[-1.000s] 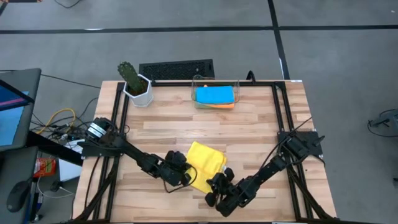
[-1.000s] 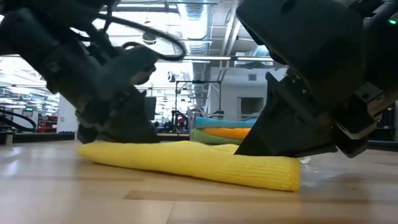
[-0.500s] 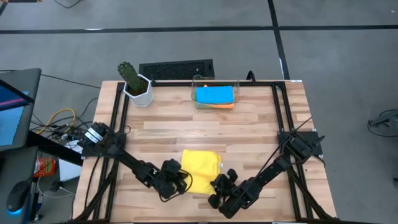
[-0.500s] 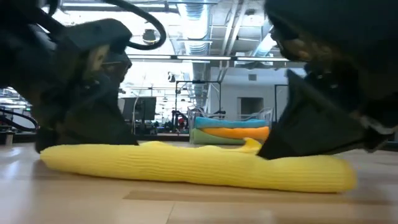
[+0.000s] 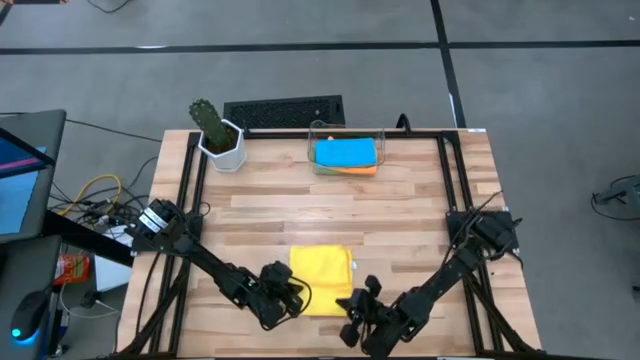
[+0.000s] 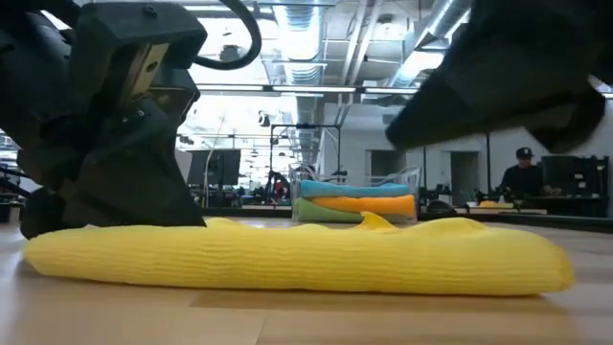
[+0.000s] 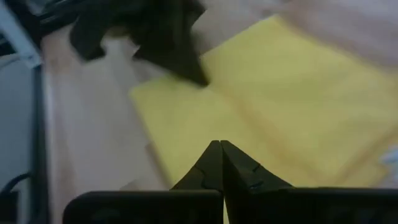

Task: Fold microfiber towels
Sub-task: Fold the yellow towel

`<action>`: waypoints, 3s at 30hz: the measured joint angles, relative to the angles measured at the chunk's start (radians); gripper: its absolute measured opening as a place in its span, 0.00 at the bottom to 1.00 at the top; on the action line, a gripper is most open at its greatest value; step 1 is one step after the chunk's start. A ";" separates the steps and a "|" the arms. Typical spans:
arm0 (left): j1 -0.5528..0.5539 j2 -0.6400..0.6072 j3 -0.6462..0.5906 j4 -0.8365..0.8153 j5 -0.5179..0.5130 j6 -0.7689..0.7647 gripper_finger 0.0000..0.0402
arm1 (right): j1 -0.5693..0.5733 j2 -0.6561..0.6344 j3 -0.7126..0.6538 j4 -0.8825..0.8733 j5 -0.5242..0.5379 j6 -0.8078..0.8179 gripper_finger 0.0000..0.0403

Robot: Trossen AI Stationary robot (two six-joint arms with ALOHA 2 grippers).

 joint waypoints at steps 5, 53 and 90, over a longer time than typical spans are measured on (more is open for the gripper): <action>0.001 -0.024 0.002 -0.027 0.043 -0.004 0.00 | 0.023 0.088 0.001 0.101 -0.043 0.056 0.06; -0.105 0.046 0.010 0.043 -0.034 -0.045 0.00 | 0.040 0.173 0.000 0.204 -0.056 0.100 0.04; 0.347 -0.408 -0.151 -0.022 0.361 0.346 0.46 | -0.314 -0.238 0.003 -0.573 -0.394 0.241 0.66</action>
